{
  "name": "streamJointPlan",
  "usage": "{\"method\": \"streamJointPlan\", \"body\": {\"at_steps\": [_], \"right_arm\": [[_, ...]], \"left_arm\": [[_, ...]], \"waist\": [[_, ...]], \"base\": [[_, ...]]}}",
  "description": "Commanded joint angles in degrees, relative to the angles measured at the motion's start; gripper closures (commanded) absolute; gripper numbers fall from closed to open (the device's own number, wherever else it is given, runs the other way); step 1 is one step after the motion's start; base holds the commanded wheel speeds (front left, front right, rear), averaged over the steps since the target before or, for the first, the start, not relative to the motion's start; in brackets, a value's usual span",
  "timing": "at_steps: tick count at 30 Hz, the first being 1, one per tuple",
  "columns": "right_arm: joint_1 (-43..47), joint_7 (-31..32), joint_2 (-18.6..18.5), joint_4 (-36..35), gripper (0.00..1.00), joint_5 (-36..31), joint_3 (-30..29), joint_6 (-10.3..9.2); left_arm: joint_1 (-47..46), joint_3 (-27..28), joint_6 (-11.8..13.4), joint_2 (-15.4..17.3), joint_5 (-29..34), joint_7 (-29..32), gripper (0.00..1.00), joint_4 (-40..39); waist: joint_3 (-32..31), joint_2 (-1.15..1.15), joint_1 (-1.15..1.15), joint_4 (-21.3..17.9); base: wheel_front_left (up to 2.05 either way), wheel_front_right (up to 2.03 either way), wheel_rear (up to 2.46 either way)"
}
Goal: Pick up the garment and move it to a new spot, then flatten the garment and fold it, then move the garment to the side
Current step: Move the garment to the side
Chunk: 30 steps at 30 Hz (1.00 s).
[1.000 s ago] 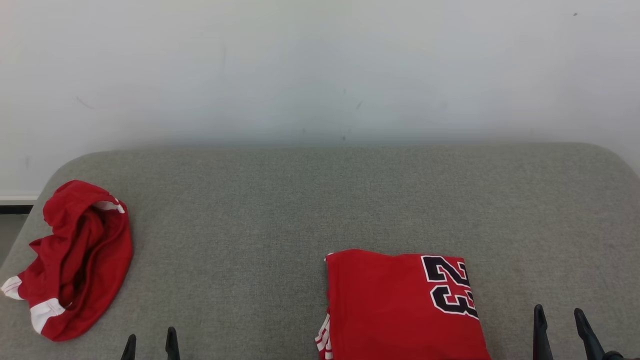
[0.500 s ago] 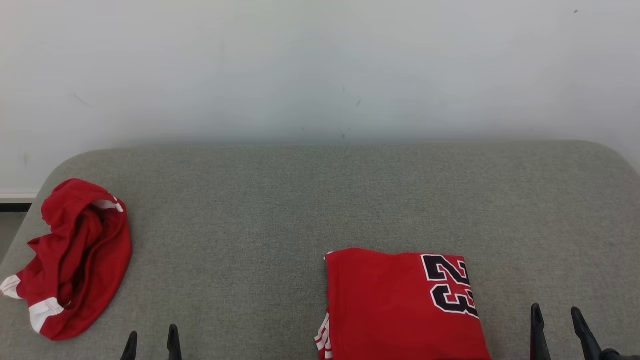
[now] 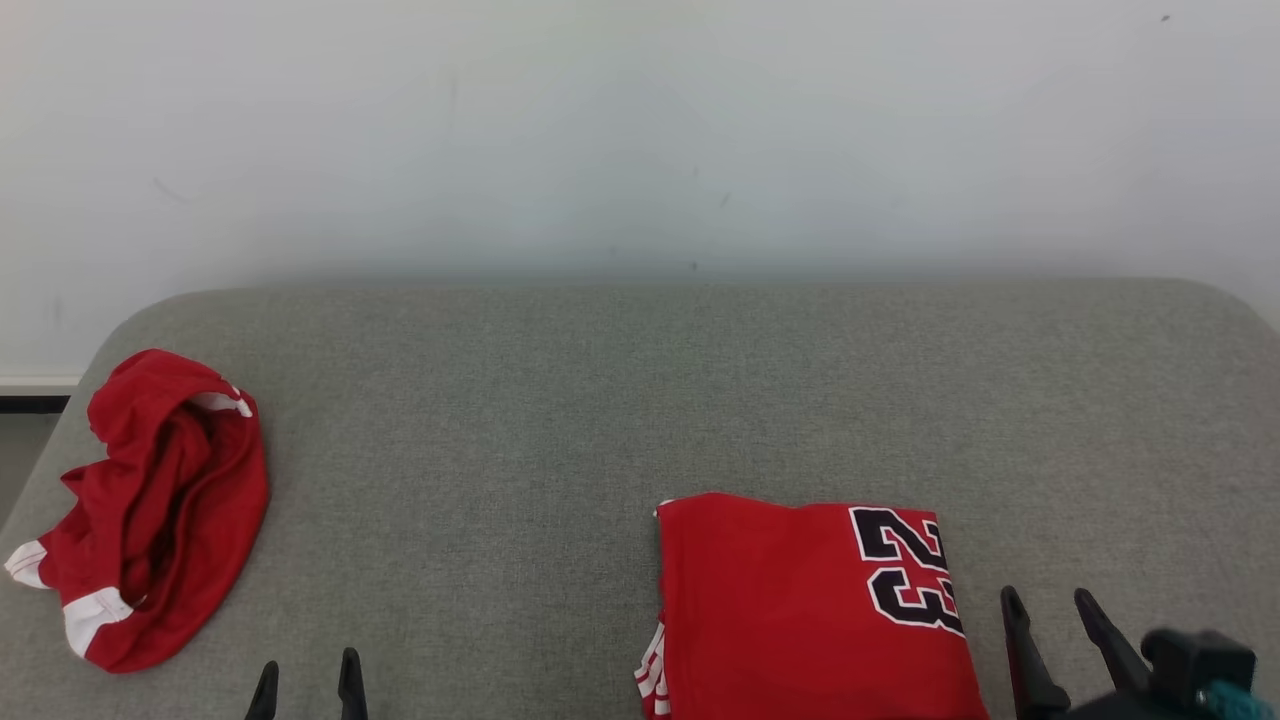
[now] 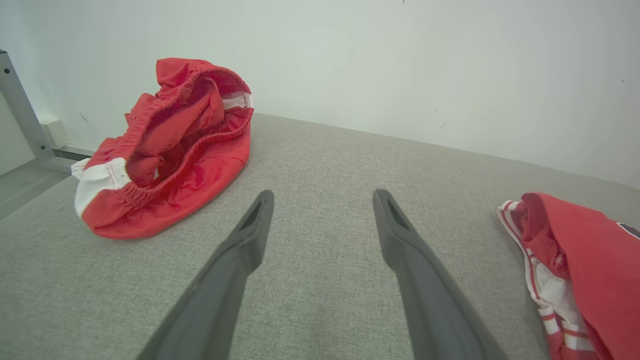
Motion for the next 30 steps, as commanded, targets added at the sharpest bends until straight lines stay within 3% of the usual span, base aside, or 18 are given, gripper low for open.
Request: {"method": "streamJointPlan", "body": {"at_steps": [1, 8, 13, 18, 30], "right_arm": [[-0.75, 2.08, -0.94, -0.93, 0.00, 0.17, 0.70, -0.14], [-4.06, 25.91, -2.11, -4.98, 0.00, 3.38, -0.33, -0.14], [-6.46, 36.54, -1.52, -6.47, 0.00, 3.10, -3.14, -0.14], [-8.34, 42.20, -1.18, -6.02, 0.00, 0.99, -5.84, -0.14], [-11.81, 45.64, -0.67, -1.97, 0.00, -2.25, -9.62, -0.14]], "left_arm": [[0.12, -0.15, 0.10, -0.06, 0.12, -0.17, 0.00, -0.04], [-0.80, -1.43, 0.07, -0.05, -0.35, -0.17, 0.00, 0.15], [-1.36, -2.17, 0.12, -0.04, -0.54, -0.17, 0.00, 0.03], [-2.37, -2.45, 0.35, -0.06, -1.03, -0.17, 0.00, -0.51], [-5.51, -3.66, 0.54, -0.06, -1.77, -0.17, 0.00, -1.30]], "waist": [[0.13, 0.00, 0.00, 0.17], [0.96, 0.00, 0.00, 1.92], [2.05, 0.00, 0.00, 4.29], [4.56, 0.00, 0.00, 6.79], [11.37, 0.00, 0.00, 10.83]], "base": [[0.00, 0.00, 0.00], [0.00, 0.00, 0.00], [0.00, 0.00, 0.00], [0.00, 0.00, 0.00], [0.00, 0.00, 0.00]]}}
